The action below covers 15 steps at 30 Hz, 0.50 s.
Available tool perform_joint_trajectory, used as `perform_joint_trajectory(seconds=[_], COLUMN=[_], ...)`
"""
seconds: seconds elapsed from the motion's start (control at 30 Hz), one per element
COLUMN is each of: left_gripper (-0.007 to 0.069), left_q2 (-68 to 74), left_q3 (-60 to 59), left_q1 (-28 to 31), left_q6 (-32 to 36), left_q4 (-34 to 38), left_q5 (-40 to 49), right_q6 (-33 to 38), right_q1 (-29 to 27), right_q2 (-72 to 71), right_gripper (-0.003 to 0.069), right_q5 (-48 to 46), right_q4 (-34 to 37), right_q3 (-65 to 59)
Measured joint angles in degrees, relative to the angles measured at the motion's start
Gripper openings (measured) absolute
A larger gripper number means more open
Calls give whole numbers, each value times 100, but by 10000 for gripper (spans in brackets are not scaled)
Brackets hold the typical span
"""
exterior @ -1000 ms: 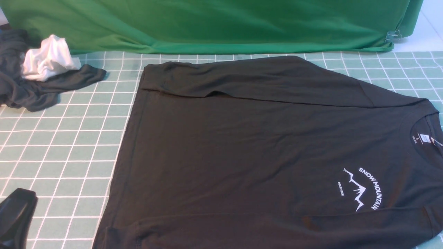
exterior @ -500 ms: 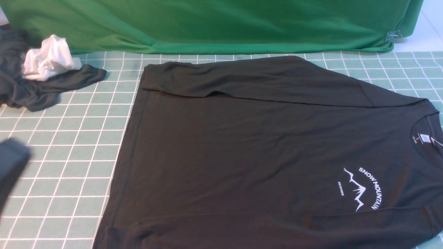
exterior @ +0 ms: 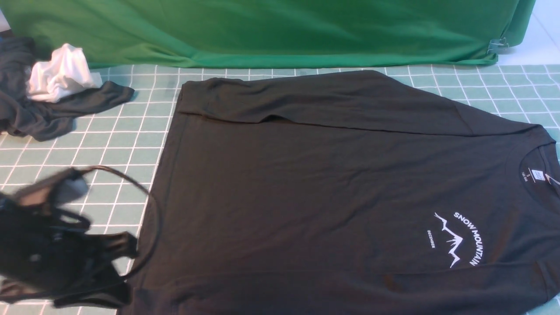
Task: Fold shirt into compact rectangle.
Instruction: 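Grasp the left edge of the dark T-shirt lying flat on the table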
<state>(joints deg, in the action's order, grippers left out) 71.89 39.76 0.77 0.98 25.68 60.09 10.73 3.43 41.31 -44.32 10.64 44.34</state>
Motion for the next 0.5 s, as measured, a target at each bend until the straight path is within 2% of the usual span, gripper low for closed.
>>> perform_joint_trajectory(seconds=[0.1,0.23,0.27,0.3,0.37,0.5], left_gripper=[18,39,59,76,94,208], left_q2=[285,648,744,779,792,798], left_q3=[7,10,10,10,10,10], left_q1=[-312,-980,-1238,-1385,-1452,-1597], left_q6=[-178,-1041,-1457,-1593,-1637,-1687], left_q4=[-30,-1045,-1488,-1696,-1761,-1969], left_q5=[-173,-224,-293,-415,-507,-811], right_q6=[28,28,28,28,28,28], right_q1=[0,0,0,0,0,0], right_q2=[195,437,495,542,561,603], right_gripper=[52,60,66,69,71,78], right_q5=[37,38,38,50,64,81], right_q4=[0,0,0,0,-5,-5], right_q3=[12,12,12,12,12,12])
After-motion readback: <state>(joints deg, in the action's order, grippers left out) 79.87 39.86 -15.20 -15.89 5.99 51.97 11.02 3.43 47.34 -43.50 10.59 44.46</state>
